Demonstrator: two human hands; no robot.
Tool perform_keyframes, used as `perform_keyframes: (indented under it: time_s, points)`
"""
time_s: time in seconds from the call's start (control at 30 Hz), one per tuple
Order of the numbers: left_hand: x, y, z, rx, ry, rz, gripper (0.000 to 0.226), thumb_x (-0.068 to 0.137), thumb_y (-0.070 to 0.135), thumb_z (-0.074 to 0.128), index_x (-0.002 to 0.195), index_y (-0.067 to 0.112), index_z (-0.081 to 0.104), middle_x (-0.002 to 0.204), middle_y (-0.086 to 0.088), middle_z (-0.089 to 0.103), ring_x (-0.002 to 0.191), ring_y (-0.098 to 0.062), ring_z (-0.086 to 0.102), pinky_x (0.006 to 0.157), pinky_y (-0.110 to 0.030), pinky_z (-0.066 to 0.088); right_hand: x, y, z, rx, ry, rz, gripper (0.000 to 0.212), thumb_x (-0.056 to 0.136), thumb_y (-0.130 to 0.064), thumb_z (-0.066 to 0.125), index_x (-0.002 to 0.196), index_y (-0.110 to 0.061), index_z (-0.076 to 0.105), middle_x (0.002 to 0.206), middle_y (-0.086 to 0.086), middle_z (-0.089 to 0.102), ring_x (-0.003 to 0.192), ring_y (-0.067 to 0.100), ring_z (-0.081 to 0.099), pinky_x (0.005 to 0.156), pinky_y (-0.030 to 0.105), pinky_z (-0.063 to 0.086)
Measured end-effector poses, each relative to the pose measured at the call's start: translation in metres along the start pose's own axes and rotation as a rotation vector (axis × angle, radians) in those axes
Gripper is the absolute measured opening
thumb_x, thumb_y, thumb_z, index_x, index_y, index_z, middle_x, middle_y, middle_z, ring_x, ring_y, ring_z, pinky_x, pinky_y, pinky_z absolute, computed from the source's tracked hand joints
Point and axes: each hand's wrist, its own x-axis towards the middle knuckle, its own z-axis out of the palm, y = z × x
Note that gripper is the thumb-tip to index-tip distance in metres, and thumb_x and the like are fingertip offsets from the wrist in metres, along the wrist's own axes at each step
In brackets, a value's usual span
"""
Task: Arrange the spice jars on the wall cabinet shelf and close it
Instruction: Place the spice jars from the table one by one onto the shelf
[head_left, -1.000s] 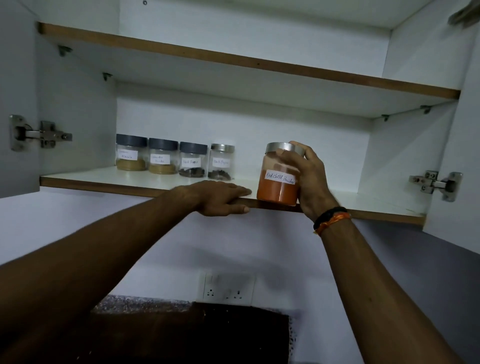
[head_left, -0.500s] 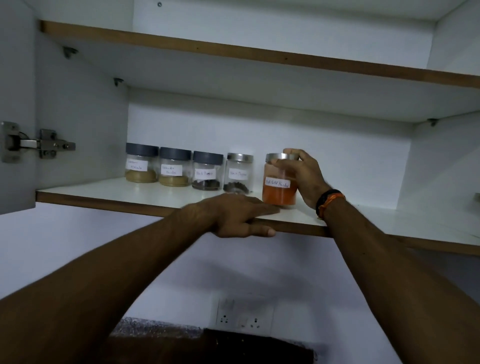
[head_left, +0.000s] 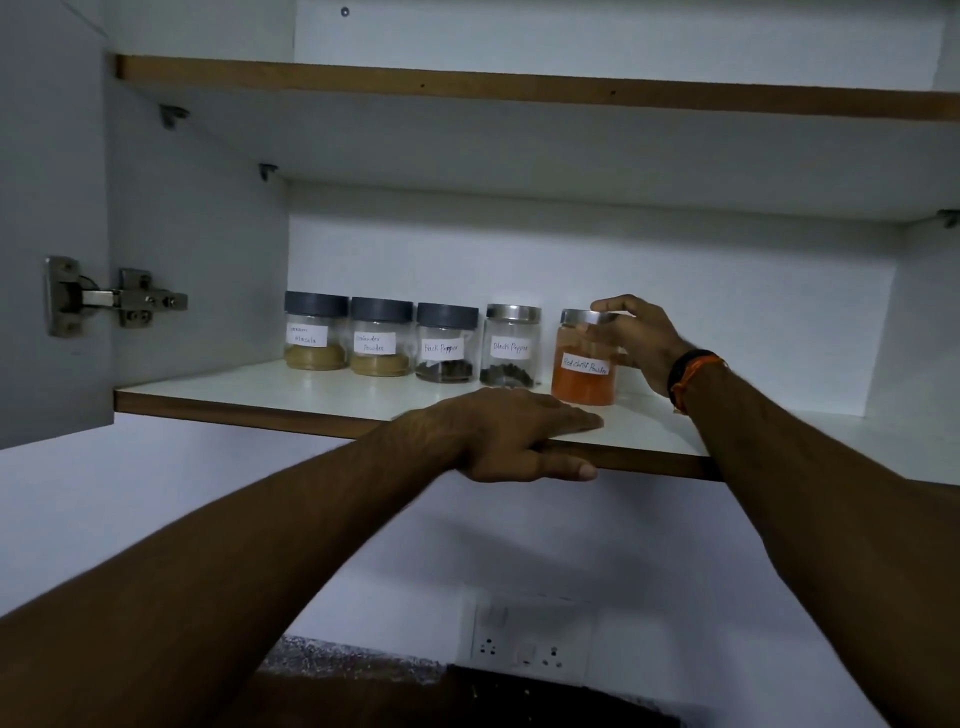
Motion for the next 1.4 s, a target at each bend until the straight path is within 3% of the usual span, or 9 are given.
perform_keyframes:
  time_s: [0.2, 0.4, 0.53, 0.9, 1.13, 1.27, 1.4]
  points:
    - [-0.003, 0.003, -0.003, 0.009, -0.008, 0.001, 0.067, 0.099, 0.062, 0.038, 0.158, 0.034, 0.023, 0.161, 0.001, 0.035, 0.145, -0.02, 0.036, 0.12, -0.044, 0.03, 0.016, 0.007, 0.008, -0.137, 0.08, -0.012, 0.033, 0.09, -0.012, 0.067, 0.122, -0.017, 0.067, 0.129, 0.004, 0.064, 0.116, 0.027, 0.057, 0.082, 0.036, 0.046]
    - [-0.005, 0.005, -0.004, -0.003, -0.007, -0.001, 0.065, 0.1, 0.058, 0.04, 0.158, 0.032, 0.024, 0.16, 0.002, 0.037, 0.145, -0.019, 0.036, 0.118, -0.041, 0.028, 0.024, 0.008, 0.014, -0.256, 0.081, -0.033, 0.039, 0.092, -0.015, 0.066, 0.131, -0.014, 0.062, 0.14, 0.009, 0.058, 0.125, 0.034, 0.055, 0.102, 0.052, 0.052]
    - [-0.004, 0.006, -0.005, 0.002, -0.009, -0.001, 0.065, 0.1, 0.058, 0.04, 0.158, 0.032, 0.024, 0.161, 0.002, 0.034, 0.147, -0.018, 0.033, 0.12, -0.041, 0.027, 0.026, 0.012, 0.016, -0.282, 0.118, -0.074, 0.038, 0.093, -0.013, 0.064, 0.131, -0.013, 0.063, 0.14, 0.009, 0.059, 0.128, 0.033, 0.054, 0.107, 0.051, 0.049]
    - [-0.003, 0.005, -0.005, -0.003, -0.005, 0.001, 0.066, 0.1, 0.058, 0.04, 0.158, 0.032, 0.024, 0.16, 0.002, 0.036, 0.146, -0.019, 0.034, 0.12, -0.041, 0.028, 0.025, 0.017, 0.017, -0.291, 0.151, -0.094, 0.034, 0.094, -0.015, 0.065, 0.128, -0.014, 0.064, 0.14, 0.008, 0.059, 0.129, 0.031, 0.054, 0.108, 0.049, 0.048]
    - [0.0, 0.0, -0.003, -0.007, 0.009, 0.014, 0.067, 0.098, 0.062, 0.039, 0.157, 0.033, 0.025, 0.16, 0.001, 0.037, 0.146, -0.019, 0.035, 0.12, -0.042, 0.028, 0.016, 0.016, 0.013, -0.285, 0.203, -0.067, 0.051, 0.098, -0.035, 0.061, 0.145, -0.018, 0.051, 0.154, 0.006, 0.046, 0.138, 0.03, 0.046, 0.113, 0.049, 0.043]
    - [0.003, -0.002, -0.001, 0.0, 0.007, 0.006, 0.068, 0.097, 0.065, 0.038, 0.157, 0.035, 0.025, 0.161, 0.002, 0.036, 0.148, -0.02, 0.032, 0.119, -0.043, 0.025, 0.002, 0.015, 0.008, -0.292, 0.287, -0.076, 0.044, 0.099, -0.035, 0.058, 0.138, -0.014, 0.058, 0.147, 0.008, 0.054, 0.133, 0.03, 0.052, 0.11, 0.048, 0.046]
    - [0.004, -0.004, 0.0, -0.014, 0.022, -0.004, 0.067, 0.096, 0.066, 0.039, 0.156, 0.037, 0.028, 0.159, 0.001, 0.039, 0.146, -0.02, 0.034, 0.118, -0.041, 0.025, -0.025, 0.008, 0.006, -0.316, 0.273, -0.066, 0.03, 0.096, -0.03, 0.061, 0.12, -0.013, 0.069, 0.129, 0.007, 0.066, 0.119, 0.028, 0.06, 0.103, 0.048, 0.052]
